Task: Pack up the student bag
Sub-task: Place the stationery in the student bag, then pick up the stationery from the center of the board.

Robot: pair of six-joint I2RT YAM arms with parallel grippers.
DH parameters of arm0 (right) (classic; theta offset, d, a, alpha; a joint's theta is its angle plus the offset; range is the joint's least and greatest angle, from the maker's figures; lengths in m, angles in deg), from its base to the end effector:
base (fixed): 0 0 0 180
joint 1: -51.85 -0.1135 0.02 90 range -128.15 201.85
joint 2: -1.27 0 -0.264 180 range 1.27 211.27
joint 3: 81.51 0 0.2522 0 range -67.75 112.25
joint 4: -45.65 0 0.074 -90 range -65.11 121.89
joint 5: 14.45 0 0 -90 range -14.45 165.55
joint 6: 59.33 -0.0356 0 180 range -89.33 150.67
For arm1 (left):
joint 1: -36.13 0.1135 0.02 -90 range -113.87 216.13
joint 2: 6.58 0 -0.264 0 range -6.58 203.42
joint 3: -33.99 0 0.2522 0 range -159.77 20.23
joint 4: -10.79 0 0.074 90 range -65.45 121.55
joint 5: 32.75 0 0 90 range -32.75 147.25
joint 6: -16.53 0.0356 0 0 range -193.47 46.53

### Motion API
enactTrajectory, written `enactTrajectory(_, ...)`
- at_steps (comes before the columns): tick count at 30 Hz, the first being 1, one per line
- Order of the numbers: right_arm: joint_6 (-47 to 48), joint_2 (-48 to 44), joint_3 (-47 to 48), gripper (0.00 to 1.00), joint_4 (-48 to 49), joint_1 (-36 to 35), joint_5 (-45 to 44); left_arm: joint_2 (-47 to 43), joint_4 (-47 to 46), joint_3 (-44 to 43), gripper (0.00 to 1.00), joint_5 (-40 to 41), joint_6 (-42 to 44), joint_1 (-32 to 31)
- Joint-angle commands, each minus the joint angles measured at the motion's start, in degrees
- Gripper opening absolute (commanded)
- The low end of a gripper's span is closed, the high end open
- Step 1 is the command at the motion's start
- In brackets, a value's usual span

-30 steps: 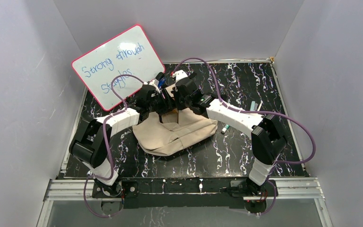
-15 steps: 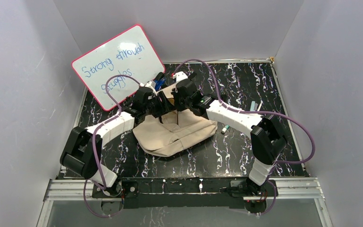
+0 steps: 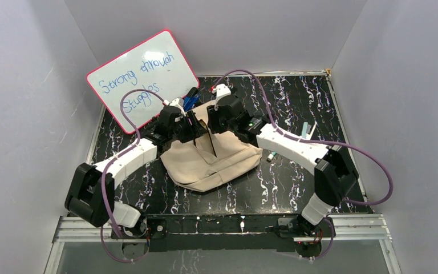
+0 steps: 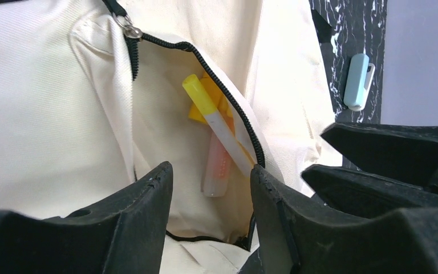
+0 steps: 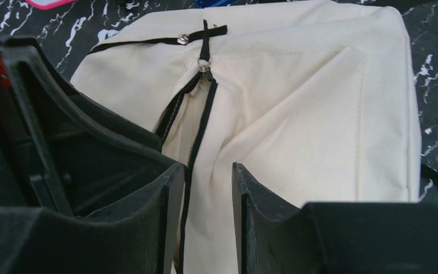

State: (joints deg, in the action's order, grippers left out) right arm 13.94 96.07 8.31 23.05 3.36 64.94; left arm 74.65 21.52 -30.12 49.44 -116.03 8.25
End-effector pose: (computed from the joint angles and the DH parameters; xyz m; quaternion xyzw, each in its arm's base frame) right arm 0.2633 0.2877 0.3042 -0.1869 0.8322 0.2114 0.4772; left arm 0.2783 -0.1527 0.2491 -0.0743 0.8520 -0.3446 0.3871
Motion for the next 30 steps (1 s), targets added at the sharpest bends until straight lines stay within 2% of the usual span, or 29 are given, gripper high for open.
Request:
enactTrajectory(1,-0.52,-5.79,-2.52,0.46,-0.22,-0.16,-6.32,-5.11,4.37,0.24,0.50,6.43,2.99,-0.25)
enactTrajectory(5,-3.55,-9.99,-5.60,0.51,-5.76,1.67,-16.27,-8.63,6.07,1.31,0.49,12.32,4.53,-0.25)
enactTrajectory(8,-8.75,-13.26,-9.29,0.52,-10.47,5.98,-19.63,-10.61,6.26,1.99,0.49,14.84,5.75,-0.25)
enactTrajectory(16,-20.48,-18.06,-18.04,0.57,-18.69,20.88,-15.48,-10.04,6.31,1.58,0.49,15.12,6.39,-0.25)
enactTrajectory(17,-21.39,-17.84,-18.97,0.62,-19.28,21.85,-14.63,-9.78,6.16,1.63,0.49,14.85,6.24,-0.25)
enactTrajectory(22,-26.38,-14.93,-20.95,0.66,-22.56,24.06,-12.86,-8.84,5.71,1.61,0.49,13.96,5.92,-0.25)
enactTrajectory(30,-28.92,-12.83,-25.28,0.60,-20.62,25.16,-8.83,-8.74,6.01,1.72,0.49,13.70,6.32,-0.25)
